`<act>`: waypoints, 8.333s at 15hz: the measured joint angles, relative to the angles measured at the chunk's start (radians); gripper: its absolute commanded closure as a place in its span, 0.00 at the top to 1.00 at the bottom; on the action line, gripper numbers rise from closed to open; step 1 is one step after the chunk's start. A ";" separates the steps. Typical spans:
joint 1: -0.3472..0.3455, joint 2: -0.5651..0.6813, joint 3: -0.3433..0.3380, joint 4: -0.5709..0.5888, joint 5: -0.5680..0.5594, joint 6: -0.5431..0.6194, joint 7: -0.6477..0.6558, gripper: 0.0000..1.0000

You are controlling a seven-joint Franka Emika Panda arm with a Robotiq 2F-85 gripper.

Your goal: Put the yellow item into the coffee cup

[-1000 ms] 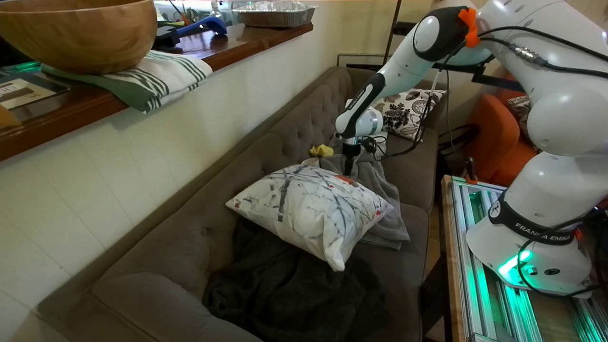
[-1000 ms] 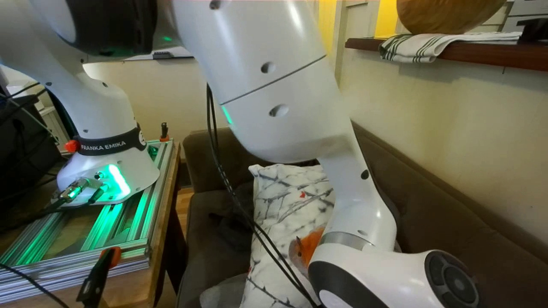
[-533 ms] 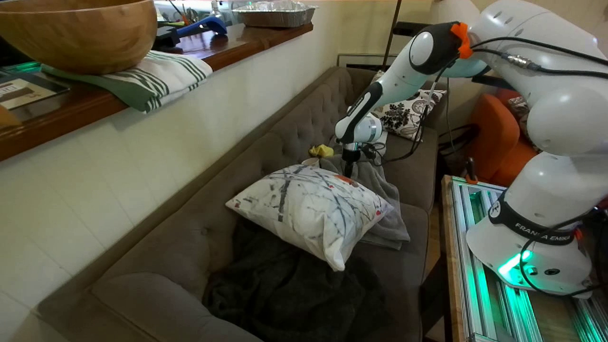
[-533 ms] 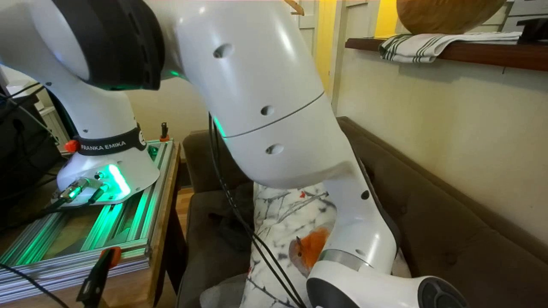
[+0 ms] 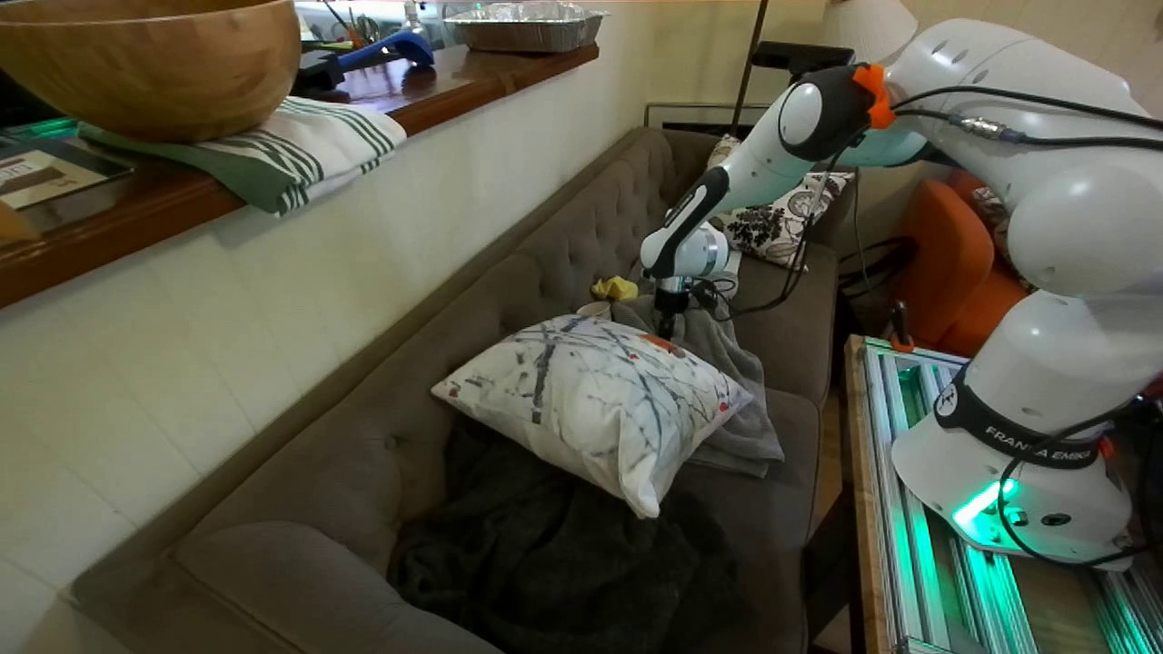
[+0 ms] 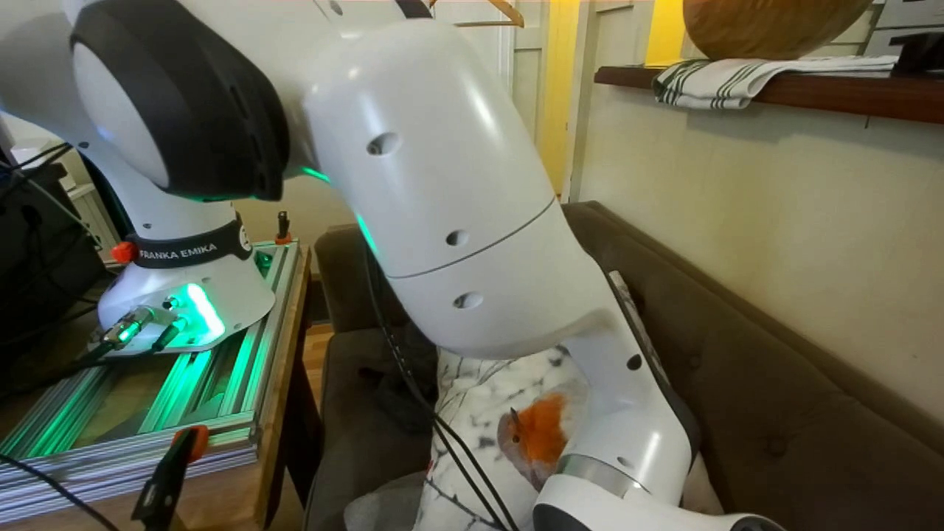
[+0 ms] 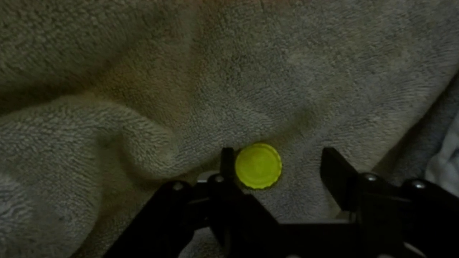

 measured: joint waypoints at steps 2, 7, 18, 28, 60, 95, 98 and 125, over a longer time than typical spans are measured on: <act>0.000 0.012 0.000 0.018 0.002 -0.005 -0.001 0.64; -0.018 0.032 0.021 0.054 0.039 -0.064 -0.043 0.67; -0.115 0.047 0.038 0.152 0.143 -0.274 -0.166 0.67; -0.066 0.060 0.036 0.154 0.142 -0.125 -0.154 0.50; -0.142 -0.145 0.159 0.031 0.296 0.092 -0.156 0.11; -0.015 -0.095 0.159 -0.011 0.328 0.342 0.027 1.00; 0.010 -0.120 0.096 -0.024 0.317 0.236 0.048 1.00; 0.049 -0.407 -0.005 -0.308 0.247 0.065 -0.036 1.00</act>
